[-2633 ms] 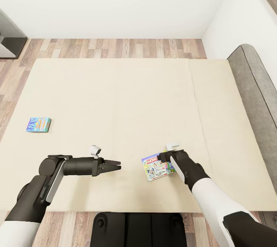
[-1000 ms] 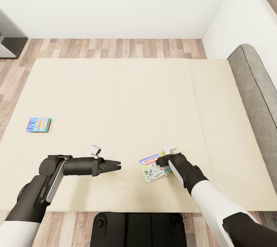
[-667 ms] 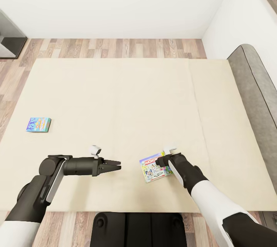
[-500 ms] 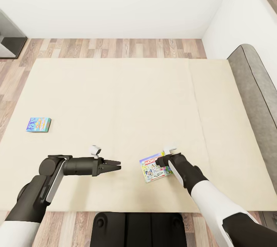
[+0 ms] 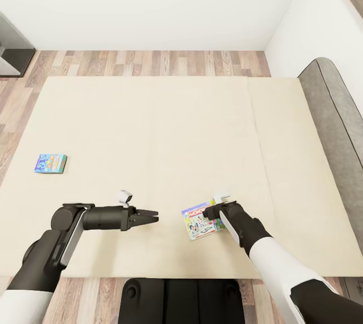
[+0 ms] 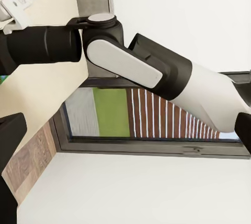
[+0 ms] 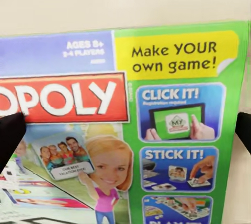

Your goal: Put all the toys in the child's room - the three board games (two on the bed and one on the table), the two jigsaw puzzles on the table, and the tennis ball on the table - inside the toy box on the table in the child's room.

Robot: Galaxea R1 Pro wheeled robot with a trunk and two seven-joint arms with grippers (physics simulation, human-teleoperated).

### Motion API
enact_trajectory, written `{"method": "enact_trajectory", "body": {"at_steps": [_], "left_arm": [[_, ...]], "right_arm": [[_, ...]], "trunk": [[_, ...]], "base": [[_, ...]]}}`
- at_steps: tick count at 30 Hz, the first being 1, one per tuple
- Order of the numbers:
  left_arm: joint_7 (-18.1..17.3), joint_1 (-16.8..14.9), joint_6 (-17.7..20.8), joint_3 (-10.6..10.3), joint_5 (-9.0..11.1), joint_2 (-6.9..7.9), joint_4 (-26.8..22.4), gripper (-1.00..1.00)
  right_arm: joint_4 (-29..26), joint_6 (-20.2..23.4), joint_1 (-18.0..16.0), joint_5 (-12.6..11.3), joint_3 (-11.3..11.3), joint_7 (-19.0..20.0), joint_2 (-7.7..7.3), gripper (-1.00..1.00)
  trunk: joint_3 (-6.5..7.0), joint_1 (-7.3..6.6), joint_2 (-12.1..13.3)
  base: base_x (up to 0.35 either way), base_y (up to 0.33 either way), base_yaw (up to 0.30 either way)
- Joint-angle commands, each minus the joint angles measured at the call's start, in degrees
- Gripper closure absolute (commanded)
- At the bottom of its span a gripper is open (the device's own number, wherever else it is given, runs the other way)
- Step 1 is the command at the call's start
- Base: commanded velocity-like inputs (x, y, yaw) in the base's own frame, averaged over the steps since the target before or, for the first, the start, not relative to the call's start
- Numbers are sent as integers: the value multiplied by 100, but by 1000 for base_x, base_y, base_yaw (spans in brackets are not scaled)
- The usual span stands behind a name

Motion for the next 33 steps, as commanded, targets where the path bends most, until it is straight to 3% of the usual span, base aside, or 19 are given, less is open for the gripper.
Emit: {"method": "enact_trajectory", "body": {"at_steps": [1, 11, 33], "left_arm": [[-2, -3, 59, 25, 18, 0, -2, -100], [0, -1, 58, 38, 13, 9, -1, -100], [1, -1, 58, 38, 6, 19, -1, -100]], "right_arm": [[-4, 26, -2, -52, -18, 31, 30, -100], [-3, 32, -2, -243, -31, 28, 302, -100], [4, 157, -2, -327, -46, 50, 313, -100]], "trunk": [[-6, 4, -8], [-6, 4, -8], [-6, 4, -8]], "base": [[0, 0, 0], [0, 0, 0], [0, 0, 0]]}}
